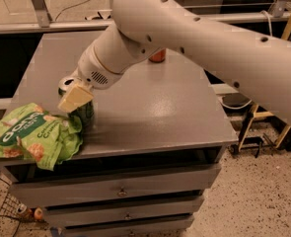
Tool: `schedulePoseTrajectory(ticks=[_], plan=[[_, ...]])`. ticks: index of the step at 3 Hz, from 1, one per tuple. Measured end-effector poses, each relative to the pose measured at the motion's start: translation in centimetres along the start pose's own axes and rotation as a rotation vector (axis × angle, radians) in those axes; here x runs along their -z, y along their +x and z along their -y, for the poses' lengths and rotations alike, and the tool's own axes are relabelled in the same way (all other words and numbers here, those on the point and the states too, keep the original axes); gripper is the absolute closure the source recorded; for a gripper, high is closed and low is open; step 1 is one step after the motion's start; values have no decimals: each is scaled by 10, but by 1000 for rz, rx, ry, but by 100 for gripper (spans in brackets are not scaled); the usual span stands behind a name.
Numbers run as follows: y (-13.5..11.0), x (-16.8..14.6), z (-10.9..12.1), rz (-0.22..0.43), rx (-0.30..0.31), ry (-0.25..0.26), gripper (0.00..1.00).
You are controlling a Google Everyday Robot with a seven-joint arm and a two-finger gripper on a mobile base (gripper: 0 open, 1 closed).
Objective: Move green can near green rice chip bag
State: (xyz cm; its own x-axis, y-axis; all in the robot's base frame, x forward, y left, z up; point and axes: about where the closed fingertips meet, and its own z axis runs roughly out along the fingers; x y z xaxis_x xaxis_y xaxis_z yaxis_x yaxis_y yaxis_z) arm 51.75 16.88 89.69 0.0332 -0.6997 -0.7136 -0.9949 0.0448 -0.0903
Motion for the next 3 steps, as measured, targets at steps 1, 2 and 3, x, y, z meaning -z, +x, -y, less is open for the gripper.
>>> schedulePoseTrajectory(ticks=[1,2,3], plan=[[-1,-1,-1,0,3,-2,0],[-1,-1,-1,0,3,-2,0],[5,7,-1,-37,28,6,0]])
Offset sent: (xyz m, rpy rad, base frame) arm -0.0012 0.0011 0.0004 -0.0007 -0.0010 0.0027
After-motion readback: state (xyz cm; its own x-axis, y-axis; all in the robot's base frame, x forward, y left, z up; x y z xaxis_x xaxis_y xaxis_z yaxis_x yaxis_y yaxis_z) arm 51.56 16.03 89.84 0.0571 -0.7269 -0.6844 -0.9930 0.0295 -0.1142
